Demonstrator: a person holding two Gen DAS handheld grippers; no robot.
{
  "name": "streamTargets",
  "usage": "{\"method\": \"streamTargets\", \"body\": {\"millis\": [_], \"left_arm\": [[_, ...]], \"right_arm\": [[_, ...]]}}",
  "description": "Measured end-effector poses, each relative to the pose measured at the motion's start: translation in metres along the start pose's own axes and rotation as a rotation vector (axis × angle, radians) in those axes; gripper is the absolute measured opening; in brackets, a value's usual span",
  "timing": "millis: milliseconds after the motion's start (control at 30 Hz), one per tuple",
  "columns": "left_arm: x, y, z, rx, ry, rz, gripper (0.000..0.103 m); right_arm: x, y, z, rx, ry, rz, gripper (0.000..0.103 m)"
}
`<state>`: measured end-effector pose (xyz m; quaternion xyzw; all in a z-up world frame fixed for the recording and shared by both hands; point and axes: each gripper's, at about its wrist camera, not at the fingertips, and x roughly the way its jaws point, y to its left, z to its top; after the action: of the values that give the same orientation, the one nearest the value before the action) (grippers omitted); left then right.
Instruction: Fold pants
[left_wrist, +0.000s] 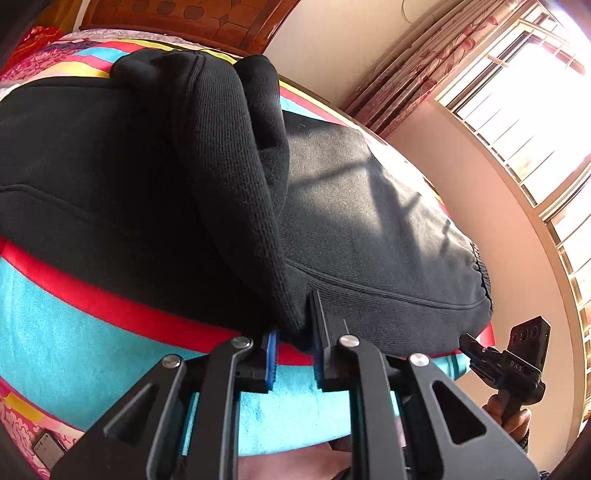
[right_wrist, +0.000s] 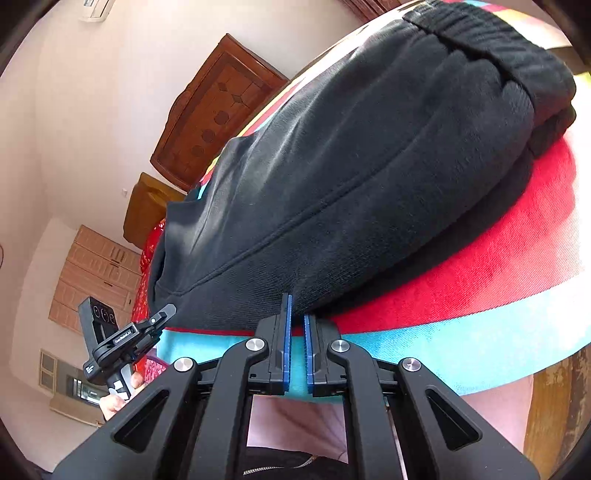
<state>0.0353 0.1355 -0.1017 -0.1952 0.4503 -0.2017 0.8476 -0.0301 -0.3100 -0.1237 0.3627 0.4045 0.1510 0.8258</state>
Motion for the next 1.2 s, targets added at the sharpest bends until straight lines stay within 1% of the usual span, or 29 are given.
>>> {"method": "streamTargets", "body": {"millis": [67, 100, 133, 200, 233, 267, 300, 367, 433, 500, 533, 567, 600, 633, 667, 700, 733, 767, 800, 833, 900, 933, 1000, 1033, 1100, 1167, 1200], "left_arm": [[-0.005, -0.003, 0.001, 0.012, -0.015, 0.009, 0.043], [-0.01, -0.004, 0.002, 0.02, -0.027, 0.023, 0.072], [-0.018, -0.007, 0.002, 0.031, -0.053, 0.057, 0.089], [-0.038, -0.008, 0.003, 0.06, -0.119, 0.163, 0.091], [-0.047, -0.008, 0.005, 0.069, -0.145, 0.219, 0.091], [-0.055, -0.008, 0.007, 0.079, -0.175, 0.266, 0.091], [-0.062, -0.01, 0.009, 0.095, -0.201, 0.29, 0.091], [-0.067, -0.02, 0.017, 0.141, -0.225, 0.299, 0.092], [-0.059, -0.032, 0.024, 0.183, -0.23, 0.299, 0.096], [-0.04, -0.041, 0.03, 0.211, -0.202, 0.301, 0.098], [-0.027, -0.042, 0.033, 0.213, -0.173, 0.317, 0.098], [-0.017, -0.041, 0.036, 0.212, -0.144, 0.331, 0.098], [-0.011, -0.037, 0.038, 0.205, -0.124, 0.34, 0.098], [-0.011, -0.034, 0.042, 0.187, -0.12, 0.34, 0.098], [-0.016, -0.029, 0.047, 0.166, -0.132, 0.323, 0.098], [-0.024, -0.022, 0.055, 0.148, -0.151, 0.304, 0.098], [-0.033, -0.016, 0.067, 0.132, -0.171, 0.306, 0.099], [-0.04, -0.01, 0.083, 0.114, -0.185, 0.332, 0.101], [-0.043, -0.002, 0.103, 0.093, -0.181, 0.362, 0.101], [-0.042, 0.005, 0.124, 0.067, -0.157, 0.39, 0.101], [-0.028, 0.019, 0.174, 0.026, -0.12, 0.438, 0.101], [-0.016, 0.024, 0.198, 0.011, -0.092, 0.463, 0.101], [0.019, 0.032, 0.243, -0.021, -0.003, 0.509, 0.101], [0.039, 0.032, 0.261, -0.01, 0.033, 0.538, 0.101], [0.08, 0.029, 0.288, 0.036, 0.105, 0.636, 0.101], [0.122, 0.026, 0.3, 0.101, 0.196, 0.735, 0.101], [0.139, 0.03, 0.301, 0.129, 0.25, 0.785, 0.099]], "right_arm": [[-0.001, 0.001, 0.003, -0.016, 0.002, 0.004, 0.007], [-0.003, 0.004, 0.004, -0.033, 0.001, -0.001, 0.01], [-0.003, 0.007, 0.004, -0.047, 0.005, -0.005, 0.018], [-0.005, 0.018, 0.001, -0.073, 0.04, -0.031, 0.033], [-0.007, 0.024, -0.002, -0.097, 0.07, -0.05, 0.047], [-0.011, 0.033, -0.006, -0.144, 0.088, -0.07, 0.049], [-0.017, 0.042, -0.01, -0.208, 0.089, -0.088, 0.049], [-0.028, 0.064, -0.015, -0.332, 0.071, -0.107, 0.049], [-0.035, 0.084, -0.008, -0.424, 0.034, -0.11, 0.049], [-0.03, 0.105, 0.007, -0.492, -0.02, -0.125, 0.057], [-0.022, 0.114, 0.015, -0.516, -0.036, -0.139, 0.072], [-0.011, 0.122, 0.022, -0.547, -0.038, -0.14, 0.084], [0.003, 0.128, 0.028, -0.587, -0.035, -0.145, 0.085], [0.021, 0.136, 0.031, -0.625, -0.029, -0.186, 0.085], [0.04, 0.14, 0.034, -0.656, -0.012, -0.254, 0.085], [0.061, 0.14, 0.037, -0.677, 0.023, -0.315, 0.085], [0.079, 0.133, 0.039, -0.681, 0.078, -0.368, 0.085], [0.096, 0.124, 0.039, -0.674, 0.147, -0.42, 0.086], [0.107, 0.115, 0.038, -0.662, 0.192, -0.44, 0.088], [0.104, 0.114, 0.036, -0.671, 0.162, -0.412, 0.088], [0.102, 0.116, 0.04, -0.673, 0.204, -0.414, 0.087], [0.1, 0.122, 0.045, -0.67, 0.192, -0.407, 0.087], [0.091, 0.142, 0.06, -0.68, 0.128, -0.356, 0.087], [0.089, 0.155, 0.067, -0.691, 0.094, -0.329, 0.087], [0.094, 0.174, 0.081, -0.707, 0.047, -0.296, 0.087], [0.114, 0.186, 0.089, -0.709, 0.044, -0.283, 0.087], [0.126, 0.188, 0.091, -0.694, 0.057, -0.293, 0.087]]}}
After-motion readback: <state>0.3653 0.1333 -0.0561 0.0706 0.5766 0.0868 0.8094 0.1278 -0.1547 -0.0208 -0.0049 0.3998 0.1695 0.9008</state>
